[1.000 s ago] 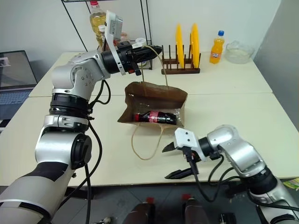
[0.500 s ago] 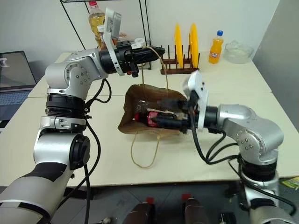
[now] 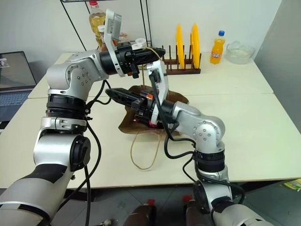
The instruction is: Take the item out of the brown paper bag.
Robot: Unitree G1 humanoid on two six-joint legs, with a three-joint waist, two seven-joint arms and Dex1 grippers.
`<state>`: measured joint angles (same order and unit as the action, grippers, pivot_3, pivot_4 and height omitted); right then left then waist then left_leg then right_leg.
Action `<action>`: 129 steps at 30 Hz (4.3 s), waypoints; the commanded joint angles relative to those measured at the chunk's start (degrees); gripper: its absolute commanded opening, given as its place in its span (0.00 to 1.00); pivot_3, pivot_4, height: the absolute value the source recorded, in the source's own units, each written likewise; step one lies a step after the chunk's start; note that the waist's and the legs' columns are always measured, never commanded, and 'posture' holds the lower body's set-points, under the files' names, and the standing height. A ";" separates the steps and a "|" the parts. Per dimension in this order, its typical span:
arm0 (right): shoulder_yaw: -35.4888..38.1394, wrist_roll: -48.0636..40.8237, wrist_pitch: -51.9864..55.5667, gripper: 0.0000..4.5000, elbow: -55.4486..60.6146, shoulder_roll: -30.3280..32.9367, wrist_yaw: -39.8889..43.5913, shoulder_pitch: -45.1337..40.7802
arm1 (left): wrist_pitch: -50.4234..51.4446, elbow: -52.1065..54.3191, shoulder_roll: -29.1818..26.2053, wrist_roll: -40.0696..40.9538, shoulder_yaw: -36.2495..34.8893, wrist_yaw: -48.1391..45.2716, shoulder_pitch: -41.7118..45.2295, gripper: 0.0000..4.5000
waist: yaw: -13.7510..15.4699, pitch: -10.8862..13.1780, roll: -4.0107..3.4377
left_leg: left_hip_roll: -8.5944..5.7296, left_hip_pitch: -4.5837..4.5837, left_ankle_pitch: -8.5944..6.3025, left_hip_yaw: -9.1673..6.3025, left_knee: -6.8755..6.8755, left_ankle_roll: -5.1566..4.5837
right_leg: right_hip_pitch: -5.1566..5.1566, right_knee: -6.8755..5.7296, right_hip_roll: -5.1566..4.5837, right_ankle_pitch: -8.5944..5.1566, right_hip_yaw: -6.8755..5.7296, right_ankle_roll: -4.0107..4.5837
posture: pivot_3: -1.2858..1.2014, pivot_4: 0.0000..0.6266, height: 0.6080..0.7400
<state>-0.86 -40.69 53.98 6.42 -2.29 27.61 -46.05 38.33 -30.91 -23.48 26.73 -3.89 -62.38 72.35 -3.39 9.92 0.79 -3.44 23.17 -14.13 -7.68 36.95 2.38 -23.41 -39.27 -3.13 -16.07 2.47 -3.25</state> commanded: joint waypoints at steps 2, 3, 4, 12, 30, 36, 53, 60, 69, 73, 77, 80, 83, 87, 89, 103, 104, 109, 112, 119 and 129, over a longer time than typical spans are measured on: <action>-11.93 18.03 -13.10 0.00 -5.53 8.30 0.16 -1.34 | 0.19 3.88 -0.32 1.34 -1.14 0.54 0.53 0.00 | -0.05 0.00 0.00 | 0.00 0.00 0.00 0.00 0.01 0.00 | -0.01 -0.02 0.00 0.00 0.00 0.00 | 0.52 0.24 1.00; -13.31 20.94 -13.96 0.00 -6.39 9.47 -1.31 -1.76 | 0.15 4.05 -0.29 1.40 -1.34 0.88 0.38 0.00 | -0.08 0.00 0.00 | 0.00 0.00 0.00 0.00 0.01 0.00 | -0.03 -0.02 0.00 0.00 -0.01 0.00 | 0.52 0.24 1.00; -14.47 23.64 -15.16 0.00 -6.99 10.51 -2.58 -2.20 | 0.18 4.22 -0.28 1.49 -1.46 1.05 0.21 0.00 | -0.16 0.00 0.00 | 0.00 0.00 0.00 0.02 0.01 0.01 | -0.06 -0.04 0.00 0.00 0.00 0.00 | 0.52 0.24 1.00; -29.56 36.95 -18.53 0.08 -2.97 20.24 7.31 -1.68 | 1.76 7.63 0.49 2.78 -1.42 2.39 -0.99 0.00 | -1.22 0.00 0.01 | 0.04 0.02 0.00 0.07 0.00 0.01 | -0.14 -0.13 -0.01 0.00 0.00 0.00 | 0.52 0.24 1.00; -39.36 56.67 -19.88 0.99 -11.84 21.08 11.13 -3.98 | 1.14 13.09 2.71 3.15 0.12 4.34 -4.50 0.00 | -1.21 -0.01 0.02 | 0.03 0.00 0.01 0.04 0.07 0.02 | -0.08 -0.14 -0.01 0.00 -0.01 0.00 | 0.52 0.24 1.00; -39.69 60.82 -22.74 0.99 -14.96 23.47 12.51 -2.71 | 0.84 12.28 2.75 3.09 -0.09 4.49 -4.07 0.00 | -1.07 -0.01 0.02 | 0.01 -0.02 0.01 0.02 0.08 0.02 | -0.03 -0.13 -0.02 0.00 -0.02 0.00 | 0.52 0.24 1.00; -17.32 45.89 -24.48 0.70 10.03 21.93 13.96 7.47 | -5.45 6.10 2.09 -2.09 0.49 8.77 -3.67 0.00 | 0.01 -0.01 0.03 | 0.05 0.00 0.01 0.04 0.05 0.02 | -0.08 -0.11 -0.01 0.00 -0.02 0.00 | 0.52 0.24 1.00; -8.02 35.29 -19.26 0.70 20.29 26.01 17.58 11.78 | -8.45 1.40 2.07 -4.26 0.41 10.14 -2.29 0.00 | 0.24 0.00 0.03 | 0.03 0.01 0.00 0.00 0.05 0.02 | -0.02 -0.07 -0.01 0.00 -0.05 0.00 | 0.52 0.24 1.00; 4.20 24.97 -6.85 0.70 27.02 40.64 20.40 13.57 | -9.78 -0.81 1.69 -5.32 0.39 9.41 -2.03 0.00 | 0.57 0.00 0.04 | 0.04 0.05 -0.01 0.00 0.01 -0.01 | 0.02 0.10 -0.01 -0.01 -0.08 0.00 | 0.52 0.24 1.00; 10.36 23.79 -4.00 0.70 24.19 42.64 16.51 13.35 | -10.03 -0.95 1.59 -5.56 0.35 8.98 -2.09 0.00 | 0.62 0.01 0.05 | 0.04 0.05 -0.01 0.03 0.03 -0.02 | 0.08 0.17 -0.02 -0.01 -0.07 -0.01 | 0.52 0.24 1.00; 13.14 30.40 -1.71 0.70 17.06 41.35 3.57 11.90 | -10.09 -0.83 1.37 -5.68 0.34 8.56 -2.31 0.00 | 0.64 0.01 0.05 | 0.06 0.05 0.00 0.03 0.03 0.00 | 0.08 0.15 -0.02 0.00 -0.06 -0.01 | 0.52 0.24 1.00; 7.56 35.94 -4.34 0.70 11.80 43.84 0.43 14.28 | -10.27 -0.95 1.54 -5.74 0.42 8.41 -2.12 0.00 | 0.71 0.01 0.05 | 0.03 0.05 0.00 0.05 0.03 0.00 | 0.07 0.14 -0.03 0.00 -0.04 -0.01 | 0.52 0.24 1.00; -2.88 43.35 -11.99 0.70 4.44 48.26 1.87 17.67 | -10.59 -1.08 1.82 -5.78 0.46 8.38 -1.88 0.00 | 0.60 0.01 0.05 | 0.04 0.04 0.00 0.09 0.01 0.00 | 0.07 0.16 -0.03 -0.01 -0.05 -0.01 | 0.52 0.24 1.00; -7.61 45.69 -17.84 0.70 -6.35 46.72 2.34 16.55 | -10.43 0.02 1.80 -5.73 0.59 8.37 -2.34 0.00 | 0.11 0.02 0.04 | 0.05 0.04 0.00 0.24 0.02 0.00 | 0.06 0.18 -0.03 -0.01 0.04 -0.01 | 0.52 0.24 1.00; -9.40 47.10 -20.75 0.86 -10.58 46.29 2.76 15.61 | -10.38 0.58 1.70 -5.72 0.58 8.49 -2.62 0.00 | -0.10 0.01 0.05 | 0.06 0.01 0.00 0.29 0.04 0.00 | 0.06 0.15 -0.03 0.00 0.09 -0.02 | 0.52 0.24 1.00; 2.89 32.02 -16.27 0.99 5.48 36.88 7.40 15.86 | -5.30 3.43 -0.48 -3.16 -2.48 11.04 -5.06 0.00 | -0.35 0.01 0.05 | 0.15 -0.04 0.01 0.18 0.04 0.00 | 0.12 0.16 0.01 0.02 0.03 -0.06 | 0.52 0.24 1.00; 4.10 30.40 -14.54 0.99 7.78 35.31 7.07 15.70 | -4.49 2.23 -0.59 -2.44 -3.45 11.28 -5.00 0.00 | -0.40 0.01 0.03 | 0.19 -0.03 0.01 0.16 0.04 0.00 | 0.12 0.16 0.03 0.02 0.02 -0.06 | 0.52 0.24 1.00; 4.71 29.25 -12.47 0.99 13.11 28.40 0.90 14.72 | -4.83 -8.84 -1.10 -0.50 -10.27 17.05 -5.95 0.00 | 0.22 -0.02 0.07 | 0.07 -0.07 0.01 0.09 0.09 0.00 | 0.17 0.12 -0.01 0.03 -0.02 -0.07 | 0.52 0.24 1.00; 3.32 30.42 -13.41 0.99 13.52 25.33 -1.98 15.09 | -6.20 -14.57 -1.73 -1.23 -12.61 19.91 -8.29 0.00 | 0.21 -0.02 0.06 | 0.06 -0.07 0.01 0.07 0.08 0.00 | 0.15 0.10 -0.01 0.03 -0.02 -0.07 | 0.52 0.24 1.00; 2.35 31.30 -15.53 1.00 12.06 22.50 -5.50 15.95 | -8.40 -15.19 -2.92 -3.60 -12.32 21.63 -16.68 0.04 | 0.19 -0.02 0.07 | 0.04 -0.06 0.01 0.07 0.06 0.00 | 0.09 0.04 -0.02 0.04 0.00 -0.05 | 0.52 0.24 1.00; 1.73 31.08 -17.76 1.00 10.39 22.48 -5.69 16.28 | -0.77 2.25 -5.52 -0.67 -13.64 23.77 -26.22 0.69 | 0.02 -0.03 0.07 | 0.06 -0.10 0.01 0.09 0.04 0.00 | 0.08 -0.01 -0.02 0.04 0.03 -0.05 | 0.52 0.24 1.00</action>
<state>0.50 -9.59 37.85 15.29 20.06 22.19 -29.54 35.71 -34.02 -27.67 24.50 -16.15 -39.06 46.70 -3.37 9.89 0.86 -3.35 23.07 -14.13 -7.57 36.98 2.38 -23.34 -39.28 -3.15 -16.03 2.52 -3.30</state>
